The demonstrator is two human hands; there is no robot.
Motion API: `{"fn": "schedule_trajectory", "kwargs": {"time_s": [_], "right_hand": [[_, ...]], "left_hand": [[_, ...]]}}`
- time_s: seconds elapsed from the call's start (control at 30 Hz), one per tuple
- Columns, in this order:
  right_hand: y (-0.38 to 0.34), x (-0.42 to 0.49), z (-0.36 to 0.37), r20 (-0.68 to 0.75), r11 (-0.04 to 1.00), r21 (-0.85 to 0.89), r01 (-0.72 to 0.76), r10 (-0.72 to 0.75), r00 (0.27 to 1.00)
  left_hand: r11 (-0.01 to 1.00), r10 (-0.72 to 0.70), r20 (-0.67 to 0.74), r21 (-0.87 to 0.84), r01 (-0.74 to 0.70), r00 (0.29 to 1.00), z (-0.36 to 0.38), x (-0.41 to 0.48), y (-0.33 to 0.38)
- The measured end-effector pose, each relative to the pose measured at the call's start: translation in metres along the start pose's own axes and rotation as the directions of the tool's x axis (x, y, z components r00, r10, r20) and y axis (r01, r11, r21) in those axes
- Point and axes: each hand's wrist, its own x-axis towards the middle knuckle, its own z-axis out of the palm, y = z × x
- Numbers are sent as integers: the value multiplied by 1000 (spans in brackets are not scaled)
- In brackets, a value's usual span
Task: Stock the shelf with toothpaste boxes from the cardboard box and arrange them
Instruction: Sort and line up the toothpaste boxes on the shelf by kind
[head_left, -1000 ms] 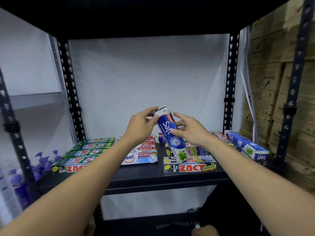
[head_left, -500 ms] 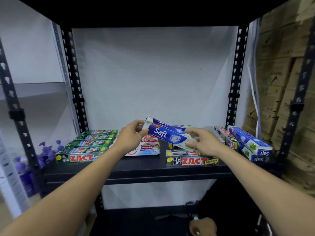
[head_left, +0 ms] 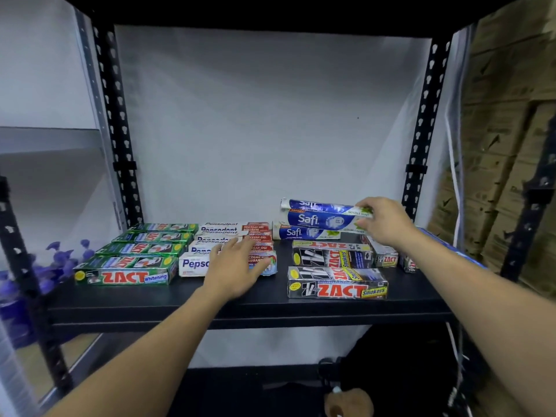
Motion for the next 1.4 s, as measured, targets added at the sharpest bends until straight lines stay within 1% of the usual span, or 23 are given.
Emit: {"fn": "schedule_trajectory", "kwargs": {"time_s": [0.07,0.17,0.3,0.43,0.53,0.6,0.83,1.0,1.17,1.4], "right_hand": [[4,10,10,14,1000,-19,-12,12,1000],[5,24,28,36,999,-39,-29,30,999],[6,46,52,84,996,-85,-41,48,995],[13,66,71,172,987,-157,-38,66,983],[23,74,80,264,986,-162,-43,85,961],[31,76,87,300,989,-140,-45,86,950],[44,84,98,262,996,-61,-72,86,961],[44,89,102,294,985,-122,-123,154,943],[41,91,107,245,980,-128,-150,178,953],[38,93,111,226,976,-137,-167,195,954]], "left_hand": [[998,-9,28,60,8,1000,13,-2,-13],[994,11,-37,108,-7,999,22,-4,-19],[994,30,-107,106,-19,994,27,-5,-21],[996,24,-108,87,-15,994,29,-3,-23],[997,34,-124,76,-25,992,30,-3,-23],[997,35,-131,70,-26,991,30,-3,-24],[999,32,-149,39,-26,988,29,-4,-23],[999,34,-162,25,-30,986,29,-4,-23],[999,35,-166,22,-31,985,30,-4,-23],[999,35,-168,29,-30,985,31,-3,-24]]}}
